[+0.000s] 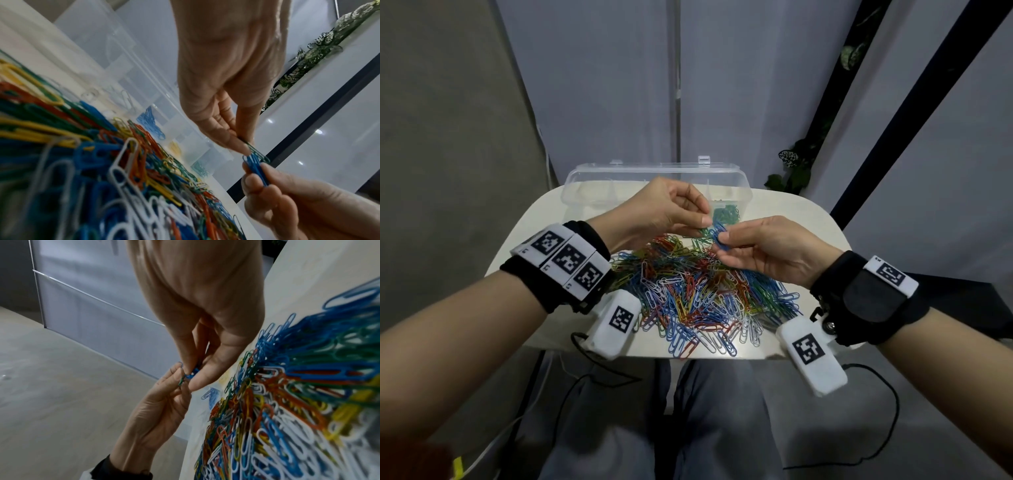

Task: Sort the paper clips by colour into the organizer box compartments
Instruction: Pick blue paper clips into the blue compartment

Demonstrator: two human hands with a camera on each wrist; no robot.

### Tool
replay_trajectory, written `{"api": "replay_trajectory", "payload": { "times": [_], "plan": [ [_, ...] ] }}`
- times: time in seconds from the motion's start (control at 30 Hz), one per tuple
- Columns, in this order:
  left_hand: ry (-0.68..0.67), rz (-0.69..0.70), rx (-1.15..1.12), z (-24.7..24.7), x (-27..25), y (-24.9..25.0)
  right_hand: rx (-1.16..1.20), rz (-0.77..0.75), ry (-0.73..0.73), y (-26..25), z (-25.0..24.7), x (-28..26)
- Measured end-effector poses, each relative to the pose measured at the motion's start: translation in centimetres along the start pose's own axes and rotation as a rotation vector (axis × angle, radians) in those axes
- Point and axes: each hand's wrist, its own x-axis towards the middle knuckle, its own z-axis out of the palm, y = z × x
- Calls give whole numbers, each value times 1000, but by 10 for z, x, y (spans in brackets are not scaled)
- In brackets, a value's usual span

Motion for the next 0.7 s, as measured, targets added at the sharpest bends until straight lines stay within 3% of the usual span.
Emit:
{"api": "replay_trajectory", "payload": {
  "times": [0.13, 0.3, 0.4, 0.53, 0.6, 0.7],
  "plan": [
    [-1, -12, 130, -6, -7, -2, -83, 3, 48, 2, -1, 3],
    [-19, 92, 647, -21, -19, -6, -216, -90, 86, -9, 3, 5],
    [131, 202, 770, -36, -34, -6, -400, -246, 112, -27, 14, 6],
    [527, 281, 815, -72, -46, -10, -642, -441, 173, -49, 41, 23],
    [668, 232, 876, -94, -45, -14, -776, -506, 217, -54, 54, 38],
    [736, 48, 920, -123, -44, -22, -938, -533, 281, -59, 70, 62]
  ]
}}
